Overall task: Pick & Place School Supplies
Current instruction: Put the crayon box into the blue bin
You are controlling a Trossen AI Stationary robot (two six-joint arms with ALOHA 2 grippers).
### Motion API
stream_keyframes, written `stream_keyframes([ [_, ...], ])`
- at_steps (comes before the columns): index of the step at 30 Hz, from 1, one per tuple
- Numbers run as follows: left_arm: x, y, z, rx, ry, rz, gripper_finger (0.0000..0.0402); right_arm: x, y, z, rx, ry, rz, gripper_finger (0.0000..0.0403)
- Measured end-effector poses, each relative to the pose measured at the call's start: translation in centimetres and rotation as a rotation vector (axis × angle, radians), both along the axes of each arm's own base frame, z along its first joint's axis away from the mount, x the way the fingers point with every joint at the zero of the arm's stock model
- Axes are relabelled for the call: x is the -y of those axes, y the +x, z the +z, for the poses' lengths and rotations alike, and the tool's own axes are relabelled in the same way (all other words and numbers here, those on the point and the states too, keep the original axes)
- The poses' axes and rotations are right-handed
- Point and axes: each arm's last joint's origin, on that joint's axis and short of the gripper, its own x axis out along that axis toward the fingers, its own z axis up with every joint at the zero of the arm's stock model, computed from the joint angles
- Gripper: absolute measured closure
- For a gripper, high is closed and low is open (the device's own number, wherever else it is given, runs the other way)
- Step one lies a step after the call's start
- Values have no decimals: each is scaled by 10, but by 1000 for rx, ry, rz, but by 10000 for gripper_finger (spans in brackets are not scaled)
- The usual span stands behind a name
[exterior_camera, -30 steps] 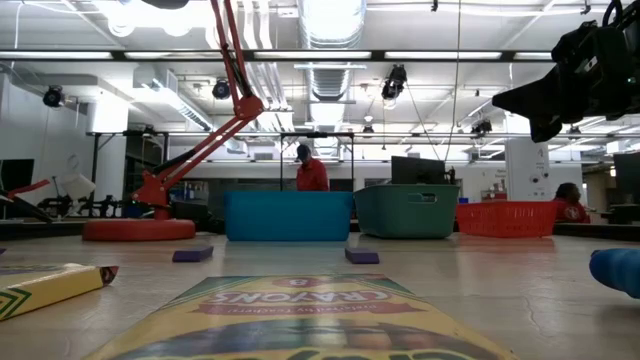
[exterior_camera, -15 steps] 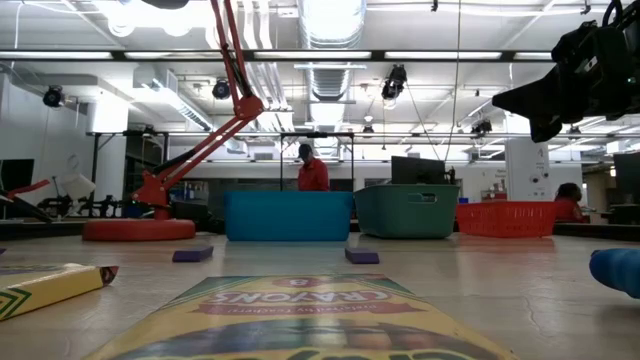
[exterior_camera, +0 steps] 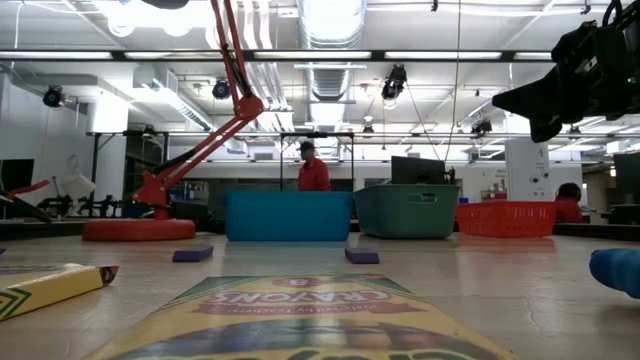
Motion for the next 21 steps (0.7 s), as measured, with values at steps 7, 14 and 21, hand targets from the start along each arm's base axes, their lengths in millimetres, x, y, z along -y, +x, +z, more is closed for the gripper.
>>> stream_keyframes([
  [7, -4, -1, -1, 70, 114, -47, 273, 0, 0, 0, 0, 0, 0, 394],
  [14, -3, -2, -8, 51, 133, -50, 273, 0, 0, 0, 0, 0, 0, 394],
  [21, -2, -2, -12, 17, 140, -63, 273, 0, 0, 0, 0, 0, 0, 394],
])
